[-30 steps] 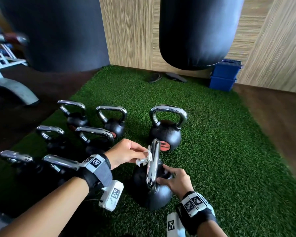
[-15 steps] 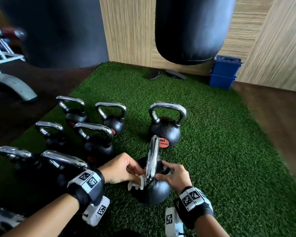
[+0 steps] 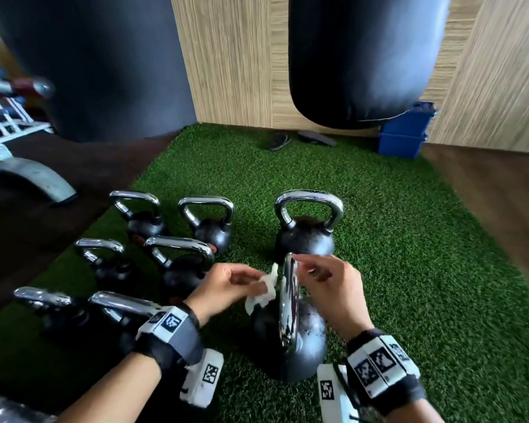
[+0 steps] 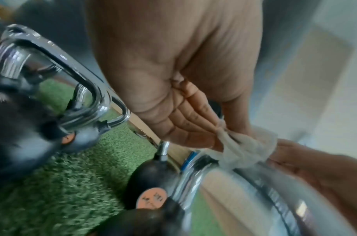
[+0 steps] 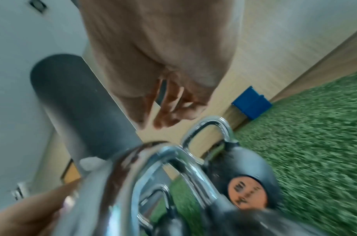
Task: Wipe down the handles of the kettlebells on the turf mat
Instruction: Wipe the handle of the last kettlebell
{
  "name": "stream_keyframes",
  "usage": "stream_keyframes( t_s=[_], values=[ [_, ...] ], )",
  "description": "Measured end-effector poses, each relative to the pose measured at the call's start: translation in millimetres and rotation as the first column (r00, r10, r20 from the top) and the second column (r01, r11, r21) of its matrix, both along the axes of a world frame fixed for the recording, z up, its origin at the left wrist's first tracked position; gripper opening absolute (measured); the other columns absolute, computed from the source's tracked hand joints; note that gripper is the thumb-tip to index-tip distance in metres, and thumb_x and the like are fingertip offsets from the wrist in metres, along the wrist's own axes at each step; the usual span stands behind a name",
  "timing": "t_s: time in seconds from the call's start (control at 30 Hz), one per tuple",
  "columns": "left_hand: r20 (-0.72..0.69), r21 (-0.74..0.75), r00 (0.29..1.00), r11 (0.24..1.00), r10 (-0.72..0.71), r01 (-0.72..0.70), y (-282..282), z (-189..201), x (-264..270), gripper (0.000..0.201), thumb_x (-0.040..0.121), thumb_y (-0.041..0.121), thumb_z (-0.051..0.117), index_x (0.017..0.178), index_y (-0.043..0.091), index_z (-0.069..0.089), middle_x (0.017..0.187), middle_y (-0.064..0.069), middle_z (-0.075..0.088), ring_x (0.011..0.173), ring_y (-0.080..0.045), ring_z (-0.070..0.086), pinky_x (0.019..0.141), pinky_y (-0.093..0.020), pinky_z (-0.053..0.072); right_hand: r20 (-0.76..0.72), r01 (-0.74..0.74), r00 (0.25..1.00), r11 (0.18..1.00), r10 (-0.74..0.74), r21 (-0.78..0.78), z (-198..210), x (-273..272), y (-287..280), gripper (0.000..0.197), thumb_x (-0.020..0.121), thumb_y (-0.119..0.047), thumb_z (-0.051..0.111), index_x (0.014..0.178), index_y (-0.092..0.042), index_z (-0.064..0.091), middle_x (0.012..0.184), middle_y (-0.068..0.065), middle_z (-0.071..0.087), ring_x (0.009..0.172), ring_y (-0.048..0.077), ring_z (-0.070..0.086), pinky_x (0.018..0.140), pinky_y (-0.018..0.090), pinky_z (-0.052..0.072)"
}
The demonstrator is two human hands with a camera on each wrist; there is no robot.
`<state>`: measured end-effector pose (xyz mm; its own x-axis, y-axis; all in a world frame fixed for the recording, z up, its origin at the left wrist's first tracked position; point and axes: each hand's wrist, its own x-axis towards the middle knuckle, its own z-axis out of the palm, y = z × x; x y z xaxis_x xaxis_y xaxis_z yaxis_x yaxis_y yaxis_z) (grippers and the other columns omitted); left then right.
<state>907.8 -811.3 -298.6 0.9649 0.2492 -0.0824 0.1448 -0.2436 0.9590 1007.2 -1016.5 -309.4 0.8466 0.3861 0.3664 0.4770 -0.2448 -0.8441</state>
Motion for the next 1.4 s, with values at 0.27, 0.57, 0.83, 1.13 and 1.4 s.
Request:
stream_keyframes(
  t_s=[0.27,0.57,0.83,1.13,1.4],
  values=[
    [0.039,-0.406,0.997,0.912,0.072,-0.051,-16,28,12,0.030,0.069,0.023,0.081,0.092,0.007,0.072,0.093,-0.014,0.078,0.077,-0.016,0.075,0.065,-0.025,0.060,0.091,-0.168,0.982,0.985,0.166,0.023,35,-18,21,0.050,0.064,-0.041,0.090,0.110,-0.028,0.076,0.104,-0.017,0.073,0.086,-0.003,0.070,0.077,0.015,0.056],
    [-0.191,0.200,0.964,0.954,-0.184,0.222,12,-14,18,0.066,0.086,0.011,0.080,0.140,0.038,0.054,0.140,0.004,0.063,0.125,-0.015,0.060,0.103,-0.035,0.052,-0.005,0.169,0.986,0.985,-0.169,-0.035,12,17,-4,0.015,0.084,-0.024,0.079,0.099,-0.022,0.078,0.081,-0.008,0.075,0.051,-0.012,0.058,0.043,0.004,0.038],
    [-0.416,0.560,0.804,0.577,-0.424,0.594,-19,-85,35,0.166,0.047,0.047,0.101,0.159,0.017,-0.018,0.170,0.002,-0.012,0.157,-0.017,-0.006,0.129,-0.040,0.009,-0.347,0.045,0.932,0.981,-0.110,-0.191,-39,30,16,0.010,0.083,-0.007,0.076,0.083,-0.016,0.075,0.085,0.003,0.072,0.088,0.026,0.070,0.083,0.032,0.057],
    [-0.290,0.510,0.850,0.680,-0.440,0.526,-16,-100,38,0.160,0.040,0.049,0.101,0.158,0.032,-0.005,0.157,0.023,0.007,0.145,0.002,0.008,0.116,-0.006,0.002,-0.239,0.119,0.953,0.958,-0.183,-0.261,-55,33,23,0.004,0.084,-0.010,0.077,0.086,-0.009,0.079,0.065,-0.011,0.061,0.056,-0.003,0.051,0.051,0.001,0.039],
    [-0.288,0.502,0.845,0.681,-0.450,0.534,-14,-99,39,0.155,0.039,0.050,0.101,0.156,0.034,0.000,0.152,0.028,0.009,0.143,0.004,0.012,0.119,-0.008,0.005,-0.248,0.134,0.958,0.989,-0.144,-0.056,-60,44,24,0.017,0.081,-0.017,0.080,0.097,-0.022,0.080,0.089,-0.004,0.077,0.078,0.010,0.071,0.074,0.028,0.057]
  ],
)
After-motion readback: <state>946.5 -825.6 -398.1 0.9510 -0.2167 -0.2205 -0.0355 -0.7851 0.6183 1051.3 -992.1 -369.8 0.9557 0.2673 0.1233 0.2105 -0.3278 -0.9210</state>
